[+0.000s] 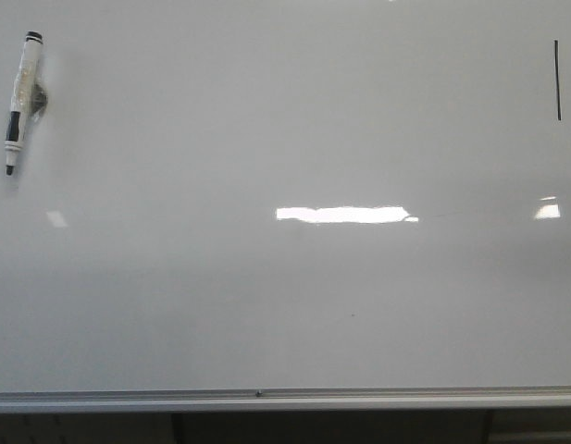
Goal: Write number 1 on whiteboard
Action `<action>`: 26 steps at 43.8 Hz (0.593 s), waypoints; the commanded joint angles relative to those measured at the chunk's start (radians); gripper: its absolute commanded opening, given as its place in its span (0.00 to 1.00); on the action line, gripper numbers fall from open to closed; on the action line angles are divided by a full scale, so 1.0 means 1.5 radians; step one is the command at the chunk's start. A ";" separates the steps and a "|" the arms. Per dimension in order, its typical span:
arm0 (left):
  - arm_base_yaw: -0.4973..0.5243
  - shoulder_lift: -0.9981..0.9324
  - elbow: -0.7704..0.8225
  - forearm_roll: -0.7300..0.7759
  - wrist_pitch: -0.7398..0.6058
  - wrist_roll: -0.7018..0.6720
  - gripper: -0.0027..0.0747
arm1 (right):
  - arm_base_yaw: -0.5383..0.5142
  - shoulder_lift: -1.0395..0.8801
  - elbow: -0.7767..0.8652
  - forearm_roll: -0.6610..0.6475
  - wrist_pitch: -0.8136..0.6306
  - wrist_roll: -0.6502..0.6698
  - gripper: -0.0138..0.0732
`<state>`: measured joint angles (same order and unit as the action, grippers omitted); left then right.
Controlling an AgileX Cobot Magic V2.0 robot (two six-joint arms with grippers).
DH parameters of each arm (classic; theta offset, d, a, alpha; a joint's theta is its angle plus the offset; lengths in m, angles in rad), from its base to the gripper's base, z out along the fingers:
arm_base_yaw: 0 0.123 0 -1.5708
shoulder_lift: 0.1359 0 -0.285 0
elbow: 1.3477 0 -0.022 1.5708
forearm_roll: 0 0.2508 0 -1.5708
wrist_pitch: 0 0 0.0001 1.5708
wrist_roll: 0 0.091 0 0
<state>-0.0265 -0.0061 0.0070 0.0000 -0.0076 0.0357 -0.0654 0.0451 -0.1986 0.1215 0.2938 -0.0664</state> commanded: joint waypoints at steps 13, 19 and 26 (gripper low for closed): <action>-0.004 -0.011 0.017 0.000 -0.058 -0.007 0.01 | 0.024 -0.048 0.099 -0.005 -0.148 -0.003 0.08; -0.004 -0.011 0.017 0.000 -0.058 -0.007 0.01 | 0.024 -0.049 0.137 -0.005 -0.204 -0.003 0.08; -0.004 -0.011 0.017 0.000 -0.058 -0.007 0.01 | 0.024 -0.048 0.135 -0.005 -0.200 -0.003 0.08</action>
<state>-0.0265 -0.0061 0.0070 0.0000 -0.0076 0.0357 -0.0294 -0.0108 0.0271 0.1215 0.0960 -0.0664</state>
